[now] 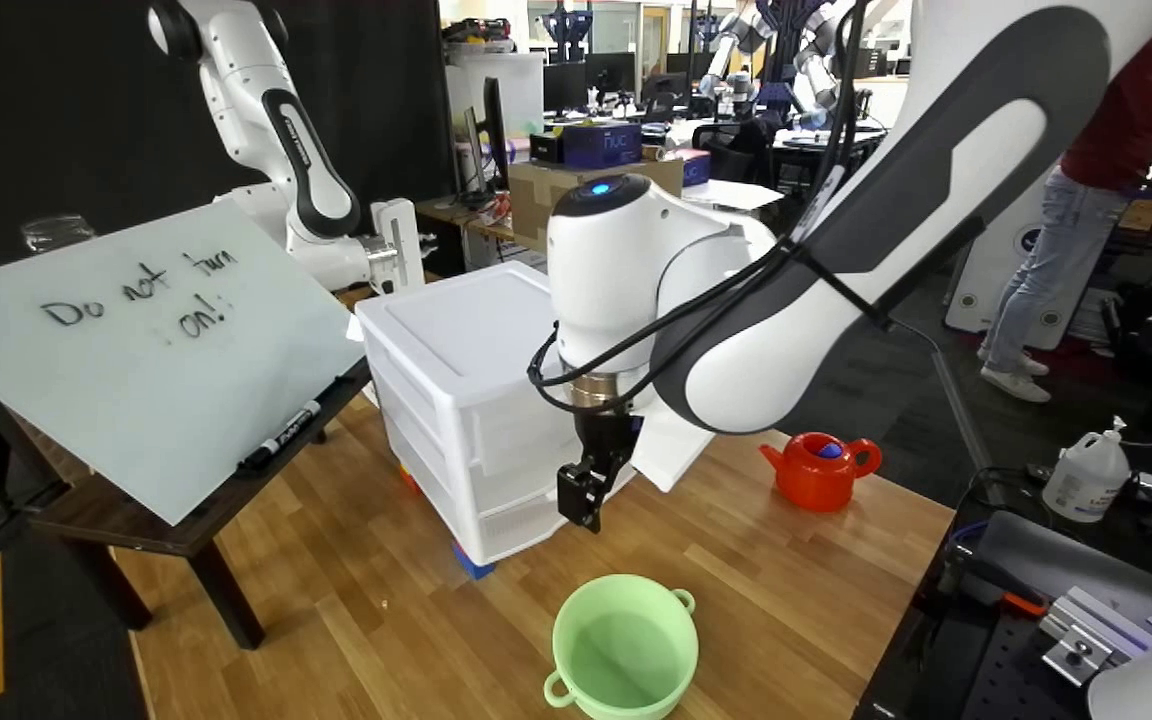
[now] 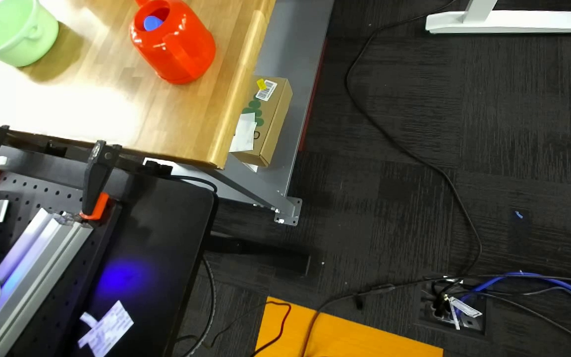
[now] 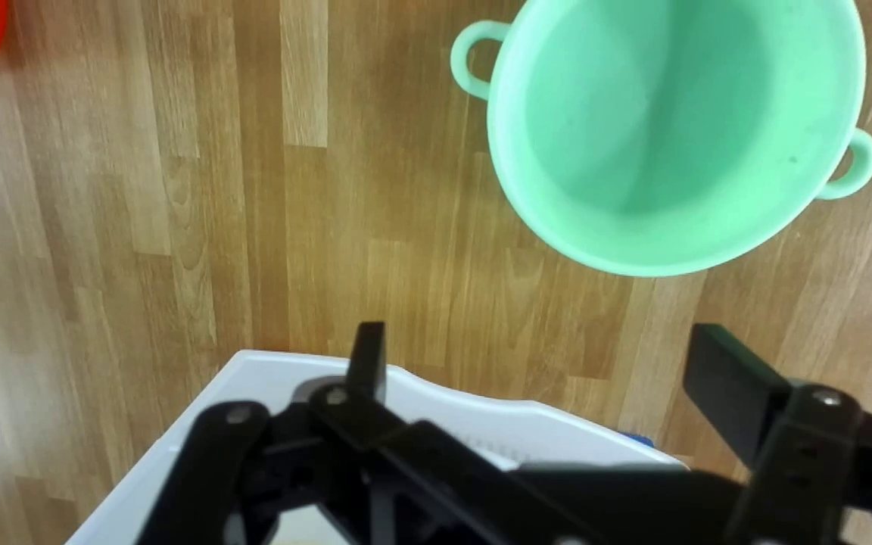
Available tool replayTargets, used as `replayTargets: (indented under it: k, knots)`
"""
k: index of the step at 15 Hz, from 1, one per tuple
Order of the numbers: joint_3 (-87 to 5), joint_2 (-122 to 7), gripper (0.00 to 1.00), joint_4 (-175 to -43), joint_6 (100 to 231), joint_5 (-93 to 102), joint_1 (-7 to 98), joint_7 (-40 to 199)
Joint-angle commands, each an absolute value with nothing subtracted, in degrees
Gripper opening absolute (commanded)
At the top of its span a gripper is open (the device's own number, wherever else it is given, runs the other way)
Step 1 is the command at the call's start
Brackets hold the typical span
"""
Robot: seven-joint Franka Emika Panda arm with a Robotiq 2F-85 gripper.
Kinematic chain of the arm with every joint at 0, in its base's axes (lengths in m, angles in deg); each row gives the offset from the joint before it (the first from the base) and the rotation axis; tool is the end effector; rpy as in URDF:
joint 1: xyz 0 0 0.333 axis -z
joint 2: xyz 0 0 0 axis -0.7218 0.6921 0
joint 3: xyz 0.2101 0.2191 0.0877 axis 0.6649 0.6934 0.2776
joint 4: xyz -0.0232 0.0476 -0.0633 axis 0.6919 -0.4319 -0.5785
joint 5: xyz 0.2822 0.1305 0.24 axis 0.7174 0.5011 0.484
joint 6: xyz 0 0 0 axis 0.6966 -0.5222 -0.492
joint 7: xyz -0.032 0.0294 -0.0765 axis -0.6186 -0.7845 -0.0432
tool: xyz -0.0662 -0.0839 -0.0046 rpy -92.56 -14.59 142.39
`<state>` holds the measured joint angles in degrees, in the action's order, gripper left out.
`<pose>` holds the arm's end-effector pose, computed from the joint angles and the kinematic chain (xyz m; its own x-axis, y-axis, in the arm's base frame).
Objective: Close the upper drawer and move the green bowl
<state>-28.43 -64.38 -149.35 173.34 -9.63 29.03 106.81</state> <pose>0.4689 0.2283 0.2713 0.9889 0.1309 0.0701 0.1205 -0.9832 0.1368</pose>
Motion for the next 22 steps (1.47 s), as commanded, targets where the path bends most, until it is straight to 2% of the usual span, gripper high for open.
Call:
replayTargets:
  k: [1, 15, 22]
  knots:
    - [-28.6, -65.1, 1.00, -152.5, 177.4, -12.0, 28.6, 108.7]
    - [-29.6, -59.4, 1.00, -160.4, 193.1, -6.8, 29.2, 103.9]
    - [-27.7, -54.6, 1.00, -158.4, 191.7, 7.9, 34.6, 90.4]
